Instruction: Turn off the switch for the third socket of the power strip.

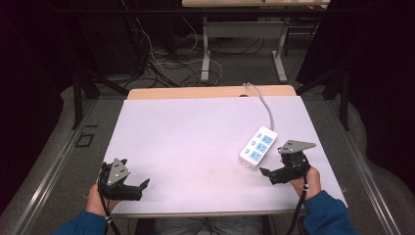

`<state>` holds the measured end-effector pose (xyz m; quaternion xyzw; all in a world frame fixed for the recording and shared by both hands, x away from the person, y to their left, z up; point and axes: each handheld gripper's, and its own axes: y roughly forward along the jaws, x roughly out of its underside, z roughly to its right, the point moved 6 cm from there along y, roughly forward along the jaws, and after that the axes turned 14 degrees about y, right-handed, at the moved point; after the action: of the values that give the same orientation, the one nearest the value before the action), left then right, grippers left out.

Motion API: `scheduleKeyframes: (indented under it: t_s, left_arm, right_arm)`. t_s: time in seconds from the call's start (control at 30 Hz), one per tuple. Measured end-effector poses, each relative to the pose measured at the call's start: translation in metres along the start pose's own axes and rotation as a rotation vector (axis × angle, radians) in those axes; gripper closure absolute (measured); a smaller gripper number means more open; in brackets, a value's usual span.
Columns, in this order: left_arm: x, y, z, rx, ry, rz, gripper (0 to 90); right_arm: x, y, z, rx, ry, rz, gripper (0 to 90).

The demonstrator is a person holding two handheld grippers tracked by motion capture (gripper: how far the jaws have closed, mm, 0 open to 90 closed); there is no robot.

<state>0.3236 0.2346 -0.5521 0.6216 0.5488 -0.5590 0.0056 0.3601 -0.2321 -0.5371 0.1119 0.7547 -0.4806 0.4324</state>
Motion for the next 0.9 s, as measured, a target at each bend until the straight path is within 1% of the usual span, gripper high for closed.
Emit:
scheduleKeyframes:
  t_s: [0.03,0.1,0.23,0.3,0.33,0.37,0.4,0.43,0.5,0.6,0.63,0.67,0.8,0.87,0.9]
  left_arm:
    - [0.0,0.0,0.0,0.0,0.0,0.0,0.0]
    - [0.0,0.0,0.0,0.0,-0.002,0.001,0.0]
    - [0.0,0.0,0.0,0.0,0.0,-0.001,0.0]
    - [0.0,0.0,0.0,-0.001,-0.003,0.001,0.0]
    - [0.0,0.0,0.0,-0.001,-0.003,0.001,0.0]
    - [0.0,0.0,0.0,-0.001,-0.002,0.001,0.0]
    - [0.0,0.0,0.0,0.0,0.0,0.0,0.0]
    - [0.0,0.0,0.0,0.0,0.0,-0.001,0.0]
    - [0.0,0.0,0.0,-0.001,-0.002,0.001,0.0]
    - [0.0,0.0,0.0,0.0,0.0,0.0,0.0]
    - [0.0,0.0,0.0,-0.001,-0.002,0.001,0.0]
    - [0.0,0.0,0.0,0.0,-0.002,0.001,0.0]
    - [0.0,0.0,0.0,0.0,-0.002,0.002,0.0]
    - [0.0,0.0,0.0,0.0,-0.002,0.002,0.0]
    - [0.0,0.0,0.0,0.0,-0.002,0.002,0.0]
  right_arm:
    - [0.001,0.0,0.001,0.007,0.0,0.006,0.0]
    - [0.004,-0.001,0.002,0.01,-0.003,-0.003,0.0]
    - [0.008,-0.003,0.002,0.021,-0.002,-0.001,0.0]
    - [0.009,-0.003,0.003,0.021,-0.008,0.006,0.0]
    - [0.01,-0.004,0.003,0.017,-0.001,-0.008,0.0]
    - [0.01,-0.005,0.004,0.019,-0.004,0.0,0.0]
    - [0.011,-0.005,0.004,0.018,-0.006,-0.004,0.0]
    - [0.012,-0.005,0.005,0.025,-0.001,0.003,0.0]
    - [0.014,-0.006,0.005,0.019,-0.005,-0.006,0.0]
    - [0.016,-0.008,0.006,0.034,0.004,0.006,0.0]
    - [0.016,-0.008,0.007,0.032,-0.002,0.006,0.0]
    - [0.017,-0.008,0.007,0.026,-0.001,0.0,0.0]
    - [0.019,-0.011,0.008,0.031,0.01,0.0,0.0]
    - [0.02,-0.011,0.009,0.032,0.006,0.003,0.0]
    - [0.021,-0.012,0.008,0.035,0.013,0.006,0.0]
